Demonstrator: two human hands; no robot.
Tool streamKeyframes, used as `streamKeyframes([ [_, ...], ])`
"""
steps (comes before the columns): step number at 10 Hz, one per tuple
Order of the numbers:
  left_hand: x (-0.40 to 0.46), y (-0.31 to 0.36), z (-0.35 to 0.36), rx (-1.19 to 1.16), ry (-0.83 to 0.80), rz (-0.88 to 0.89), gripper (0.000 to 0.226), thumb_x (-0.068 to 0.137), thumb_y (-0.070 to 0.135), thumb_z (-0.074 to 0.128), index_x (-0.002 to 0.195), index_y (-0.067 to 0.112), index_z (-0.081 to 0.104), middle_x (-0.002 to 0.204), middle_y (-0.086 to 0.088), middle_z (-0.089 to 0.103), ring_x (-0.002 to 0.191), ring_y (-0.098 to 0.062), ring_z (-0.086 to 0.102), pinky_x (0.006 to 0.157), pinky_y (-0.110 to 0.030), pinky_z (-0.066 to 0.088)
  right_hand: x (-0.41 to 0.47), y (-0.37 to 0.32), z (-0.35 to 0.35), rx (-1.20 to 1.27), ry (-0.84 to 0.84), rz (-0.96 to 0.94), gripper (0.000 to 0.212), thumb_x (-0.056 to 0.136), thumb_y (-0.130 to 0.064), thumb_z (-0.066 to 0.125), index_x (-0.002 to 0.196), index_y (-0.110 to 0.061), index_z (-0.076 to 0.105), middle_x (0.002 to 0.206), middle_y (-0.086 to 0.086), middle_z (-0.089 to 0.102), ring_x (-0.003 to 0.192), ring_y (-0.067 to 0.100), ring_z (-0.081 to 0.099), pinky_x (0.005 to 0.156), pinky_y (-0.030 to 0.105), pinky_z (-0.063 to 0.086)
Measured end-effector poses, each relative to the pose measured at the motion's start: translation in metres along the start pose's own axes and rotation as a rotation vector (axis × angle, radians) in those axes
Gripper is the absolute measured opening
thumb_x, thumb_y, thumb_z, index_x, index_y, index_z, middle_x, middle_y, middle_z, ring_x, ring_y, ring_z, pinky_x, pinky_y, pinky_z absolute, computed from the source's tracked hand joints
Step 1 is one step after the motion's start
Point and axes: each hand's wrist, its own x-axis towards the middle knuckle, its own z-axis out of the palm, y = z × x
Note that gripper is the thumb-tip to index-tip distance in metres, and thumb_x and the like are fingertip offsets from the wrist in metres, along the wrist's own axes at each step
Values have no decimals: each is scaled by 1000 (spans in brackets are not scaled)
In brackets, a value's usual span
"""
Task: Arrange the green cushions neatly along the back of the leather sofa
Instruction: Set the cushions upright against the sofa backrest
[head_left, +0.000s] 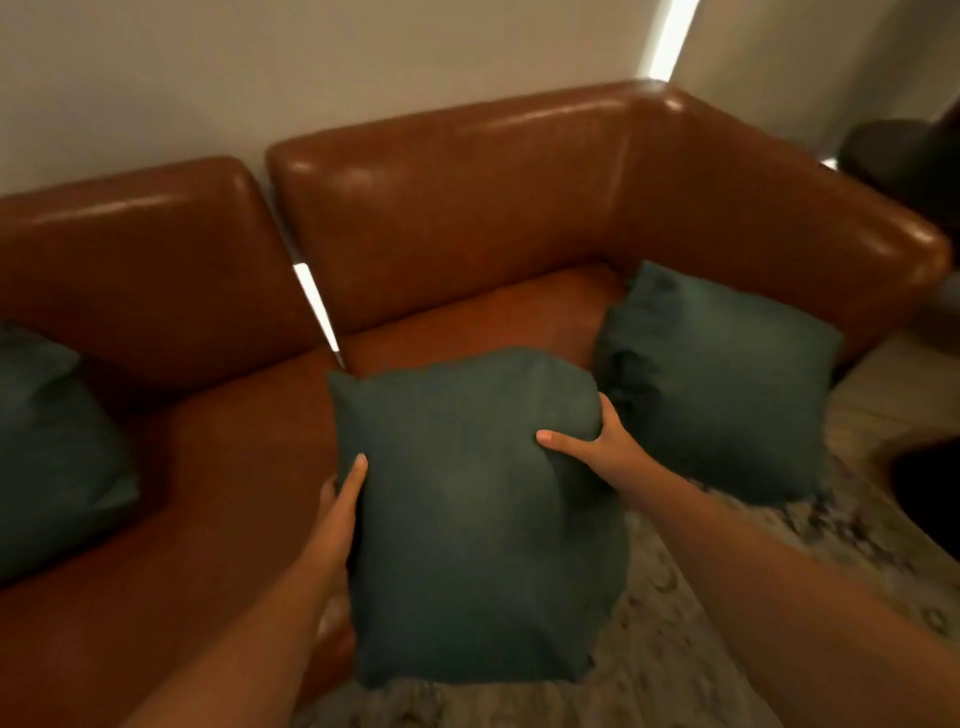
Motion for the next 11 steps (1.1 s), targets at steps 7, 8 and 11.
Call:
streamKeyframes([
  [7, 112, 63, -39, -860, 186, -173, 87, 64, 86, 49, 128, 26, 54, 129, -4, 60, 115, -28, 59, 94, -53, 48, 194, -231, 222, -1069, -363, -505, 121, 49, -80, 70, 143, -53, -1, 151, -2, 25, 134, 40, 28, 101, 65, 27],
  [8, 113, 76, -33, -820, 279, -235, 75, 86, 71, 35, 139, 18, 43, 144, -12, 44, 124, -32, 47, 91, -47, 50, 199, -245, 253, -1235, -379, -692, 116, 57, -76, 69, 146, -50, -1, 151, -5, 24, 132, 37, 30, 98, 62, 29],
  [11, 147, 112, -112, 26, 785, 223, 53, 96, 13, 47, 146, 12, 31, 140, -2, 47, 133, -18, 39, 111, -32, 32, 211, -210, 293, -1157, -569, -986, 88, 78, -66, 58, 148, -44, 10, 158, -13, 12, 144, 25, 12, 112, 56, 15],
])
